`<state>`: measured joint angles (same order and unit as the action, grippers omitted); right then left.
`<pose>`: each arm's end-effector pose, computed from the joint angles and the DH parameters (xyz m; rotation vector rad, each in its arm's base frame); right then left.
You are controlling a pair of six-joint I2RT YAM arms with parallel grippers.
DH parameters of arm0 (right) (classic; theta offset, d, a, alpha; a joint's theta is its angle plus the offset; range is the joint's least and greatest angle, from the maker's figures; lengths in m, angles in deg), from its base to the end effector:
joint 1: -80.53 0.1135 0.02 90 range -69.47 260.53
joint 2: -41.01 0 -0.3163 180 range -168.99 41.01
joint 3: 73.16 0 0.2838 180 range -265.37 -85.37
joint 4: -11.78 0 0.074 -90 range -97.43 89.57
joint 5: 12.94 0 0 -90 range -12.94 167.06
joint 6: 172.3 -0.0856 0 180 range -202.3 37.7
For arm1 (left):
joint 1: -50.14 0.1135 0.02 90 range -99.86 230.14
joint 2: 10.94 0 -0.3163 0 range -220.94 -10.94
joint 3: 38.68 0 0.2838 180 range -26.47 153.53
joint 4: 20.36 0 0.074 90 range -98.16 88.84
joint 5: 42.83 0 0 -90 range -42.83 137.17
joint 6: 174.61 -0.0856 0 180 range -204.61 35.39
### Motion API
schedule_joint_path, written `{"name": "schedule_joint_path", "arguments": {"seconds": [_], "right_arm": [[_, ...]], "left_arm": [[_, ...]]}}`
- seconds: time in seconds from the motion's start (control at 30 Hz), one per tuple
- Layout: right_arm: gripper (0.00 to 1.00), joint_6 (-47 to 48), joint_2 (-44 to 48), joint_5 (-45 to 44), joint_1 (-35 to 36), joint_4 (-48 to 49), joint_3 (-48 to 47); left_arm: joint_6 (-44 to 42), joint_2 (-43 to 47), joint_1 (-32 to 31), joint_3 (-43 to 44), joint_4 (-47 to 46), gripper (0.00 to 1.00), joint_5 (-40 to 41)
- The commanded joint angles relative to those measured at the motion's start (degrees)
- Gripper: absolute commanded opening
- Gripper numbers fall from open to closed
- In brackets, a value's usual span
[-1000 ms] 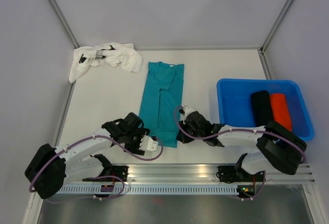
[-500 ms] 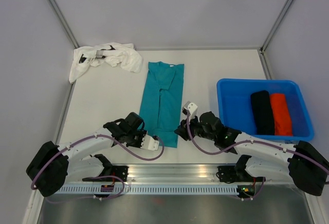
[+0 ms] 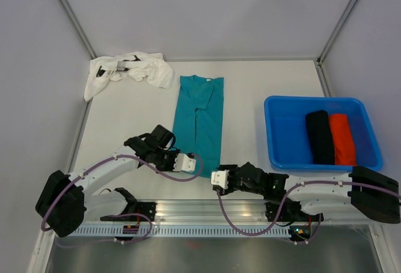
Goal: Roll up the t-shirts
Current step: Roll the tshirt
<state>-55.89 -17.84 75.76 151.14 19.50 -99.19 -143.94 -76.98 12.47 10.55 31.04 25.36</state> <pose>0.0813 0.2252 0.1627 -1.5184 1.3625 0.4666 0.1549 -0.1597 0.1780 2.0659 1.6955 -0.4088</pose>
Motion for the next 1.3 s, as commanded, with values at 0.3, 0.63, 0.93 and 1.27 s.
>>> {"name": "schedule_joint_path", "arguments": {"seconds": [0.3,0.63,0.93,1.27], "right_arm": [[0.55,3.0,-17.3,-7.5,3.0,4.1,-7.0],[0.0,-0.7,-19.1,-2.8,3.0,-3.7,-11.9],[0.0,-10.8,-12.3,4.6,3.1,-13.3,-15.0],[0.0,-21.7,-10.0,14.3,2.0,-16.0,-15.4]], "left_arm": [[2.1,-0.4,0.6,1.8,3.2,0.02,-4.4],[3.1,0.2,1.4,2.5,7.8,0.02,-7.7],[7.3,0.3,2.8,5.8,18.2,0.02,-9.3],[3.8,0.8,5.9,7.0,28.6,0.02,-15.9]]}}
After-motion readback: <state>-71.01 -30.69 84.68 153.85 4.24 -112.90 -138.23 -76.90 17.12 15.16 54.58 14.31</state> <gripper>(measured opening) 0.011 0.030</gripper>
